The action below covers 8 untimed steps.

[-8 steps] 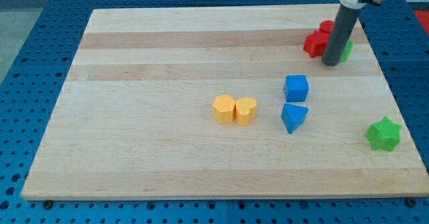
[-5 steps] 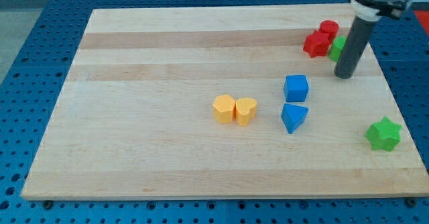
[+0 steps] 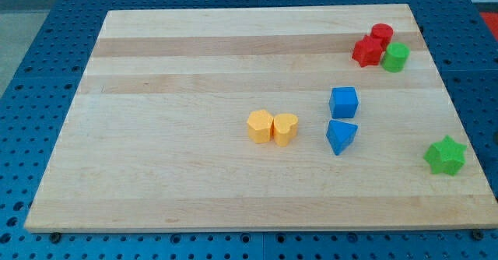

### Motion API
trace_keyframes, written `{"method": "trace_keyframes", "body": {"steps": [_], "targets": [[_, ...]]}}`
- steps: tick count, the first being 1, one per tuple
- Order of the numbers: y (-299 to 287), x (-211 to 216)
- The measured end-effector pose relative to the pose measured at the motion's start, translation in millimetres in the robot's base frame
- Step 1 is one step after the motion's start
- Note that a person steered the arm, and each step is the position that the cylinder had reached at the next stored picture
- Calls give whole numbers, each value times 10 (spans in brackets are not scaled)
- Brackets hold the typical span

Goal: Push green star into red star

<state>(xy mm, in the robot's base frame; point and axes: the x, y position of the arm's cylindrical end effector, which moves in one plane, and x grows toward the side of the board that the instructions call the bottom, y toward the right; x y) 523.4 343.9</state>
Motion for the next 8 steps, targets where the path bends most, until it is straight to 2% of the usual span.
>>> {"method": "trace_keyframes", "body": {"steps": [2,3,4,5,7,8], "targets": [[-3,620],[-493,633],[-644,590],[-648,-171],[-826,-430],[-681,-225]]}}
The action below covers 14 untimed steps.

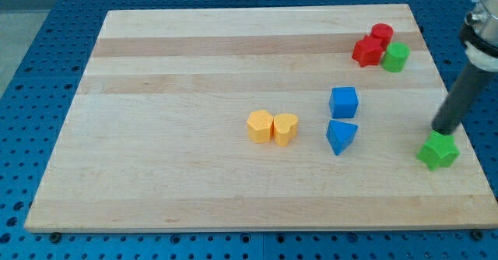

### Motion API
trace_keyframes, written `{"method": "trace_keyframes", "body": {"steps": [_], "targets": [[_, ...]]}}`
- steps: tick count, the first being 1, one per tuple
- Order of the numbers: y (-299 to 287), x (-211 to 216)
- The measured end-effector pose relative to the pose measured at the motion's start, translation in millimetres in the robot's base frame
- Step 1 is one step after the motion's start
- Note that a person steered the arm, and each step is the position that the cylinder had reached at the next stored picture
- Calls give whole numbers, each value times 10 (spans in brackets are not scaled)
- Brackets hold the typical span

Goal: Push green star into red star

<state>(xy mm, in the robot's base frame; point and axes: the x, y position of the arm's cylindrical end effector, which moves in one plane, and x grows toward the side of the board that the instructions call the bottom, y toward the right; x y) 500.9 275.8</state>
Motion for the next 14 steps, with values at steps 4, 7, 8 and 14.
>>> {"method": "trace_keyframes", "body": {"steps": [4,7,8,14], "targets": [[-194,792],[-1011,-615],[-1231,-1091],[-253,196]]}}
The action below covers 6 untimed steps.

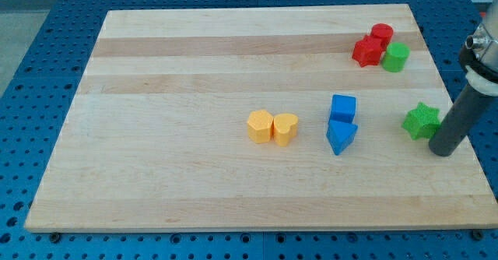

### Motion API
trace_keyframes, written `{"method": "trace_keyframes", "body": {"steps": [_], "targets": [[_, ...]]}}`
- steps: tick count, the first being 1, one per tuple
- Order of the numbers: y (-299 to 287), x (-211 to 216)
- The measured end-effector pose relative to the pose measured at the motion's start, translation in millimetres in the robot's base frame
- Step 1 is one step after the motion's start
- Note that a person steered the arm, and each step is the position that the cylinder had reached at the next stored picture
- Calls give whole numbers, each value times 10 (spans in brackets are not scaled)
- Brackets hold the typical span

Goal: Push green star into red star

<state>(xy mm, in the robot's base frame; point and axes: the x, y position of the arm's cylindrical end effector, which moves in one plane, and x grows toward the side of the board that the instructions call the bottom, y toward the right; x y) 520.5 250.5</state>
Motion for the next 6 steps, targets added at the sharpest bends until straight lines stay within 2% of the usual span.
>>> {"method": "trace_keyframes", "body": {"steps": [1,2,3,6], "targets": [[-16,-43],[-308,-552],[-508,-1262],[-507,-1307]]}}
